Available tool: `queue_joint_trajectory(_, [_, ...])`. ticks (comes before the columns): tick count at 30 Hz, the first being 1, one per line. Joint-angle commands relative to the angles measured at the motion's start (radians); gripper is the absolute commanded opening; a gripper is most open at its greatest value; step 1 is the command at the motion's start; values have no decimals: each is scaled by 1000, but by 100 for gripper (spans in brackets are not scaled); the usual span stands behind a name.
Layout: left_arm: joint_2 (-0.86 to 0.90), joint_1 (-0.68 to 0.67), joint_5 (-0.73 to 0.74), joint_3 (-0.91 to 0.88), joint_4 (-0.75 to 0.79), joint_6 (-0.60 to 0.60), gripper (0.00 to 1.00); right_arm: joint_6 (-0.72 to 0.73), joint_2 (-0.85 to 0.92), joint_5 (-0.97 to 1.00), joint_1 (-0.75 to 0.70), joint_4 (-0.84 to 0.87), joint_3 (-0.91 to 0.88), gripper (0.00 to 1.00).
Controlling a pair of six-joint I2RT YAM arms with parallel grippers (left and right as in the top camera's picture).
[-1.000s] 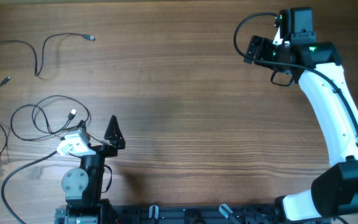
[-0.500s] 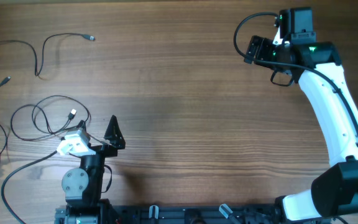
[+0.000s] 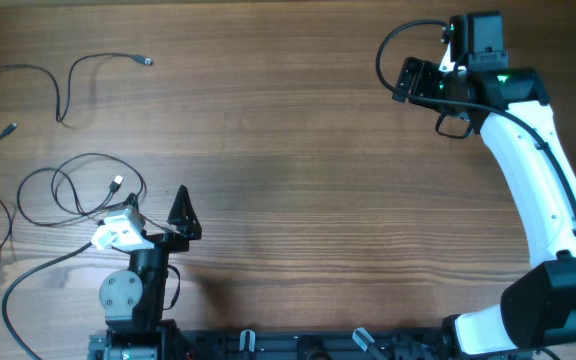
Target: Untangle cables
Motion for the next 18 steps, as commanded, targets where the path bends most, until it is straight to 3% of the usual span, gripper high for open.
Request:
queue_joint_trajectory(1, [-9, 7, 19, -6, -3, 16, 100, 7, -47, -2, 3, 5, -8, 100])
queue_joint_trajectory(18, [-9, 7, 19, -6, -3, 16, 100, 7, -348, -2, 3, 4, -9, 100])
